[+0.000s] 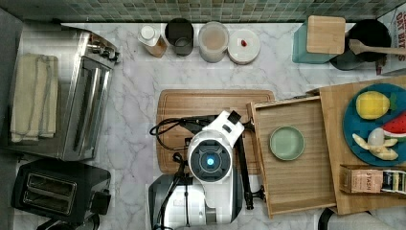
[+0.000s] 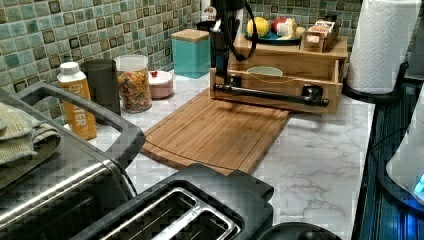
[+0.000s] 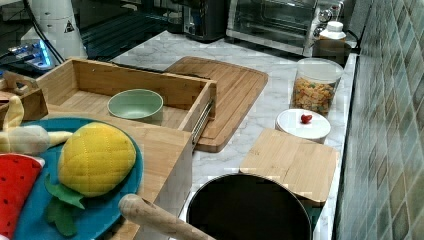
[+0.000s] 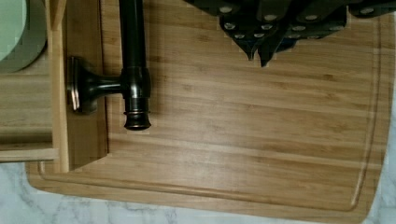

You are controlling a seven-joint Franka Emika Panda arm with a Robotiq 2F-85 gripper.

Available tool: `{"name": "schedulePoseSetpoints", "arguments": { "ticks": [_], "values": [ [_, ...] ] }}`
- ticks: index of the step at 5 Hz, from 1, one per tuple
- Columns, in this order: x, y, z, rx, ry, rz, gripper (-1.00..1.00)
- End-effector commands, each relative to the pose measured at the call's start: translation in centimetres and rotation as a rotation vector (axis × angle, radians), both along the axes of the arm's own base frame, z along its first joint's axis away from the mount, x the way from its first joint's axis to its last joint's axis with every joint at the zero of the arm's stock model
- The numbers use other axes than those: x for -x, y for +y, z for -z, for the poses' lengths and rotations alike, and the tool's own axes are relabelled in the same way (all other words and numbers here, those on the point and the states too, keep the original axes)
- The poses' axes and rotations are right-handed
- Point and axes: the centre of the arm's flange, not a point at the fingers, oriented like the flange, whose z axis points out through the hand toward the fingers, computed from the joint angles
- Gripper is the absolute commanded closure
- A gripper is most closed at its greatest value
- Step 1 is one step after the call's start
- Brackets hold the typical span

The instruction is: Close the drawer.

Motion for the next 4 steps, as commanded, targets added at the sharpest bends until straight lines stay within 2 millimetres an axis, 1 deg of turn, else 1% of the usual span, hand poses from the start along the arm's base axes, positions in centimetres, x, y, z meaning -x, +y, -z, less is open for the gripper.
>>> {"name": "schedulePoseSetpoints", "arguments": {
  "ticks": [1, 2, 3, 4],
  "values": [
    [2.5, -1.2, 7.2, 0.057, 0.091, -0.15, 1.0],
    [3.0, -2.1, 8.1, 0.061, 0.111, -0.15, 1.0],
    [3.5, -3.4, 9.2, 0.061, 0.077, -0.16, 1.0],
    [3.6, -4.7, 9.2, 0.064, 0.063, -0.161, 1.0]
  ]
}}
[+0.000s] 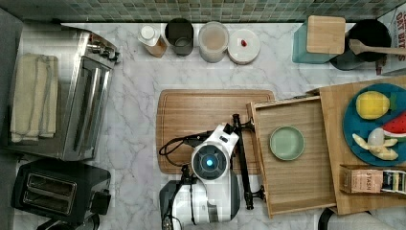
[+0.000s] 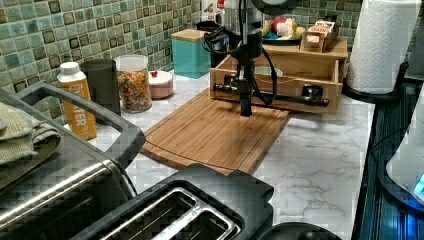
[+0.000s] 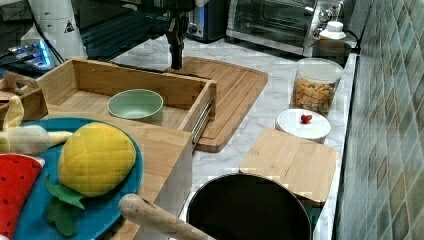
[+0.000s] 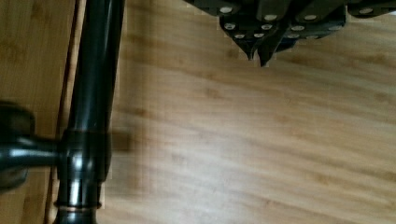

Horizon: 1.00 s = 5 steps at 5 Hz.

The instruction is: Close the drawer.

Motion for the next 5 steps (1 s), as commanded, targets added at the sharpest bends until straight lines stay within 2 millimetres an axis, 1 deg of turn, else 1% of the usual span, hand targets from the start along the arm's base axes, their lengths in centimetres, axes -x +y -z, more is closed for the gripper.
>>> {"name": "schedulePoseSetpoints", "arguments": {
  "ticks": [1, 2, 4, 5],
  "values": [
    [-0.2, -5.5, 0.5, 0.004, -0.022, -0.011, 1.0],
    [0.0, -7.8, 0.0, -0.001, -0.033, -0.021, 1.0],
    [-0.8, -13.5, -0.4, -0.014, -0.009, -0.028, 1.0],
    [-0.5, -16.2, -2.3, -0.016, -0.022, 0.02, 1.0]
  ]
}}
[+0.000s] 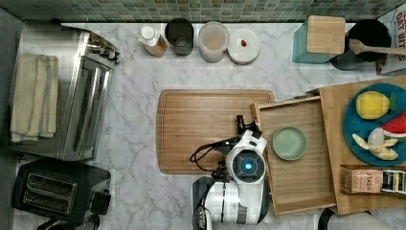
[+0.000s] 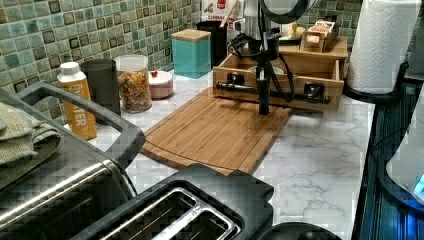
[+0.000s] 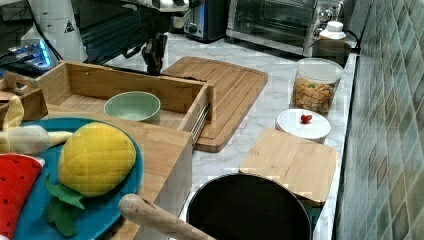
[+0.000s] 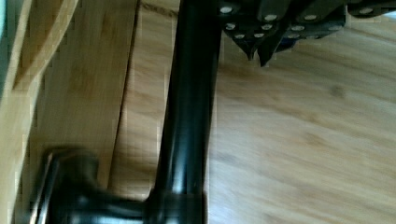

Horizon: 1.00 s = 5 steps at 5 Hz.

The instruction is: Close the drawer.

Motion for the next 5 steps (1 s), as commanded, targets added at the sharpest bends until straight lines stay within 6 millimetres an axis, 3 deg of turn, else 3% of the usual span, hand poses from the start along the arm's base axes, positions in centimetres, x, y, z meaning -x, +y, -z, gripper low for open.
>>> {"name": "schedulePoseSetpoints", "arguments": {
  "ticks": [1, 3, 5],
  "values": [
    [-2.5, -11.4, -5.1, -0.016, -0.105, 0.087, 1.0],
    [-3.7, -20.0, -5.8, -0.003, -0.194, 0.073, 1.0],
    [-4.8, -26.9, -8.9, 0.017, -0.203, 0.062, 1.0]
  ]
}}
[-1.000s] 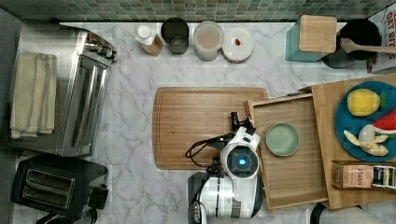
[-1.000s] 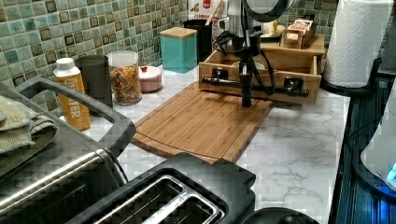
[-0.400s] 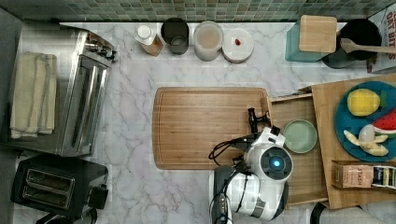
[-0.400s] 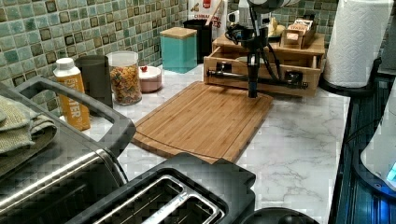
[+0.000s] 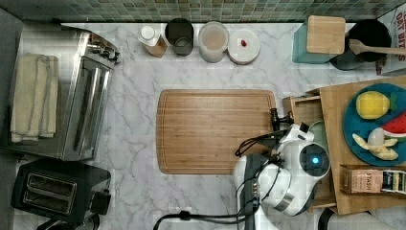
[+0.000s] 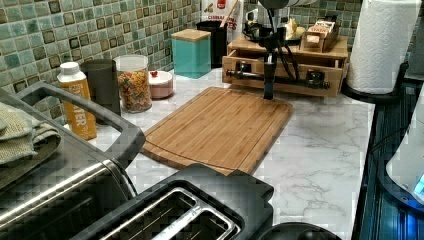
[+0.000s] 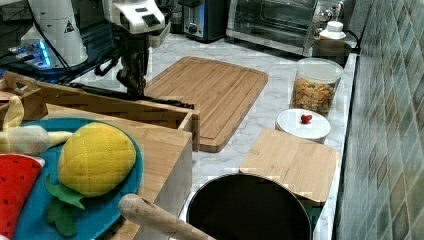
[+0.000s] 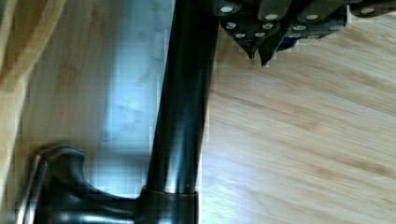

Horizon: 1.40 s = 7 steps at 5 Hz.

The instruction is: Close the drawer.

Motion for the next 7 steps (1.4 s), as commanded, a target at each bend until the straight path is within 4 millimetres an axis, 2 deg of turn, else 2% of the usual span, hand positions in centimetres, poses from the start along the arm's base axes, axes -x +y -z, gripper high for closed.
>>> {"name": "schedulePoseSetpoints", "arguments": {
  "ticks": [1, 2, 3, 4, 5, 7],
  "values": [
    [-2.7, -17.2, -9.9, 0.132, -0.239, 0.072, 1.0],
    [-2.9, -19.2, -10.4, 0.176, -0.282, 0.094, 1.0],
    [-3.6, -20.2, -10.2, 0.221, -0.26, 0.116, 1.0],
    [-3.0, -20.5, -11.3, 0.294, -0.279, 0.169, 1.0],
    [-2.6, -20.3, -13.6, 0.265, -0.217, 0.163, 1.0],
    [-2.6, -20.3, -13.6, 0.265, -0.216, 0.162, 1.0]
  ]
}}
